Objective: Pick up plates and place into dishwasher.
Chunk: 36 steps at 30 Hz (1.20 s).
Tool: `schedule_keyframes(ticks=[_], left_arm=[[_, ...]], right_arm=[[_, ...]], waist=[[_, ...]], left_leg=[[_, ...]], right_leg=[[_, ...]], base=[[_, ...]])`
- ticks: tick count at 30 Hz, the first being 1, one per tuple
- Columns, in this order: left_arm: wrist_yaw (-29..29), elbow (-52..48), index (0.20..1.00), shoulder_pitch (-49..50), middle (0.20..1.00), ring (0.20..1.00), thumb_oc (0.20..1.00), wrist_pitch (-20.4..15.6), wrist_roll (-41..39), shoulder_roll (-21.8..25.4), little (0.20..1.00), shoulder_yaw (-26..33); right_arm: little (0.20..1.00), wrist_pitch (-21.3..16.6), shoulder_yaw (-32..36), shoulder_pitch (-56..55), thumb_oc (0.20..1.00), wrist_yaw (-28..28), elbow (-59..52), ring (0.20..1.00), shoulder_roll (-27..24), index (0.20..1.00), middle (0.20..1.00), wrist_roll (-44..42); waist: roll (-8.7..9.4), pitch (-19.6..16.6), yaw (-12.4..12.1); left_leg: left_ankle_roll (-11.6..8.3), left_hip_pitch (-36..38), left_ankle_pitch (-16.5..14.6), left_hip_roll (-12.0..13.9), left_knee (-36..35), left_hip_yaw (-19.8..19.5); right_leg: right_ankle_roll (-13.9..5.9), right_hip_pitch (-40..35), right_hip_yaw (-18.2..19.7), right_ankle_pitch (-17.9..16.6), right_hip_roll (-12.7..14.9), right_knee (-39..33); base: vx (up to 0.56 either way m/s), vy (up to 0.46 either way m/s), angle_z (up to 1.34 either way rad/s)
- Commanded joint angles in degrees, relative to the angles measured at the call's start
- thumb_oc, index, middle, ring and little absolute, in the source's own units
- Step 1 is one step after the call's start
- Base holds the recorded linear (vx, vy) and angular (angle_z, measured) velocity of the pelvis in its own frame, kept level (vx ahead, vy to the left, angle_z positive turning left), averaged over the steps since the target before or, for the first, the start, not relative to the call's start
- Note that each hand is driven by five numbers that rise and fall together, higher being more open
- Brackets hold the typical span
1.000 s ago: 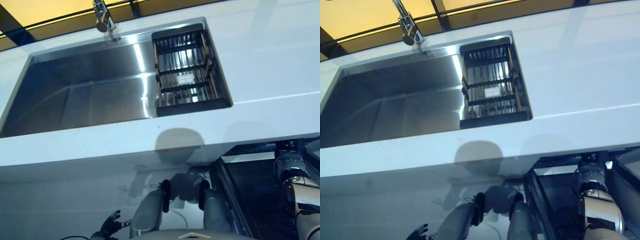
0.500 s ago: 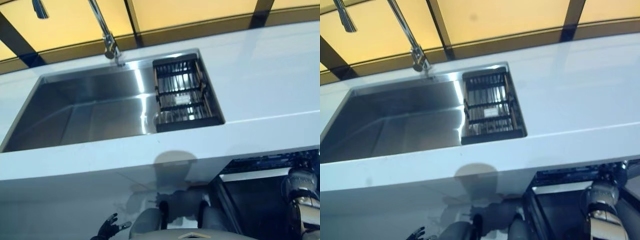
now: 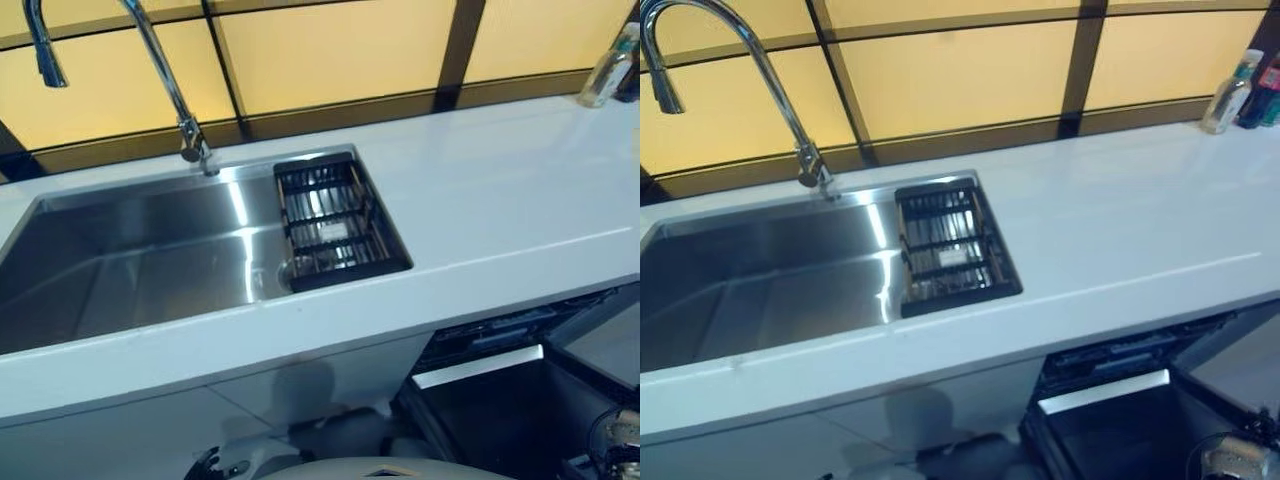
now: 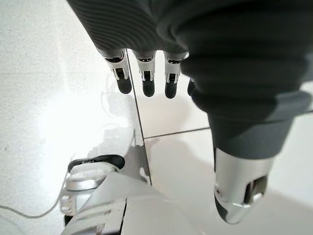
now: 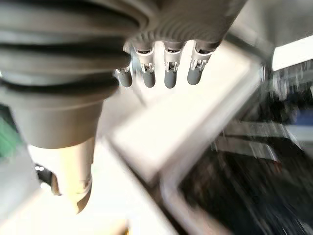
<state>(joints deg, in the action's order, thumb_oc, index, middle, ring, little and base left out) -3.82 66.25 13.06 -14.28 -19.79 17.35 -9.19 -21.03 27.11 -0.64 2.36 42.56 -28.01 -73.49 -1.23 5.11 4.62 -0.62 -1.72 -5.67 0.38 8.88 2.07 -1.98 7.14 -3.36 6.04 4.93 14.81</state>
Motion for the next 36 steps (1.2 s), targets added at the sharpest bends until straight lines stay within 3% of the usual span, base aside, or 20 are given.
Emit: schedule_keyframes(ticks=[1,6,9,12,21,32,36], left_arm=[[-1.48,-0.04,1.0,0.52,1.0,1.0,1.0,-1.03,-0.64,1.97,1.0,4.31],[-1.81,1.5,1.0,0.39,1.0,1.0,1.0,-3.02,-1.46,0.64,1.0,5.8],[-1.99,1.8,1.0,0.52,1.0,1.0,1.0,-4.08,-1.07,0.33,1.0,5.64],[-2.67,1.87,1.0,0.04,1.0,1.0,1.0,-4.25,-2.46,0.71,1.0,5.7],[-1.68,1.19,1.0,-0.99,1.0,1.0,1.0,-3.53,-4.22,0.96,1.0,5.69],[-0.18,-0.56,1.0,-4.31,1.0,1.0,1.0,-2.56,-6.08,1.91,1.0,2.77],[-0.22,-1.31,1.0,-5.12,1.0,1.0,1.0,-2.49,-7.13,1.93,1.0,1.4]], right_arm=[[1.0,-3.61,0.38,-0.16,1.0,-2.32,-4.45,1.0,1.21,1.0,1.0,3.95],[1.0,-4.49,2.76,-2.57,1.0,4.42,-1.21,1.0,0.97,1.0,1.0,11.76],[1.0,-6.69,3.18,-4.62,1.0,13.04,2.19,1.0,1.0,1.0,1.0,20.85],[1.0,-5.75,3.27,-6.46,1.0,19.38,3.51,1.0,1.41,1.0,1.0,22.34],[1.0,-4.95,1.82,-8.5,1.0,15.11,9.12,1.0,5.79,1.0,1.0,15.65],[1.0,-6.34,1.85,-5.55,1.0,19.96,19.25,1.0,4.03,1.0,1.0,11.74],[1.0,-5.45,1.53,-5.56,1.0,18.25,18.93,1.0,3.9,1.0,1.0,8.77]], waist=[[1.5,0.05,1.4],[2.7,0.02,2.34],[3.21,0.43,2.36],[3.46,1.06,2.85],[4.32,2.71,3.16],[4.65,8.93,1.2],[4.47,10.92,1.63]], left_leg=[[1.49,0.22,-0.37,0.68,-1.22,1.49],[2.15,0.45,-1.17,0.43,-0.66,2.53],[2.35,-0.23,-1.14,0.22,-0.11,2.39],[2.49,-0.61,-0.62,0.31,-0.61,2.35],[3.11,-3.15,-0.68,0.75,1.35,4.16],[3.86,-14.12,-3.56,1.31,14.45,2.3],[3.97,-17.46,-4.12,1.25,17.97,2.04]], right_leg=[[-2.36,-3.34,3.12,-3.91,-0.25,-5.5],[-2.44,-3.03,4.07,-4.05,-0.85,-5.26],[-2.44,-2.66,4.22,-4.46,-1.13,-5.31],[-2.54,-2.04,4.39,-4.85,-1.4,-5.37],[-3.4,0.66,4.17,-5.74,-1.14,-4.14],[-1.26,7.49,2.33,-4.3,-1.77,3.74],[-0.47,10.52,2.36,-3.78,-1.95,6.93]], base=[[-0.03,0.044,-0.15],[-0.02,0.018,-0.11],[-0.04,0.01,-0.06],[-0.08,0.04,-0.07],[-0.05,0.003,-0.07],[-0.1,-0.024,0.01],[-0.09,0.025,0.0]])
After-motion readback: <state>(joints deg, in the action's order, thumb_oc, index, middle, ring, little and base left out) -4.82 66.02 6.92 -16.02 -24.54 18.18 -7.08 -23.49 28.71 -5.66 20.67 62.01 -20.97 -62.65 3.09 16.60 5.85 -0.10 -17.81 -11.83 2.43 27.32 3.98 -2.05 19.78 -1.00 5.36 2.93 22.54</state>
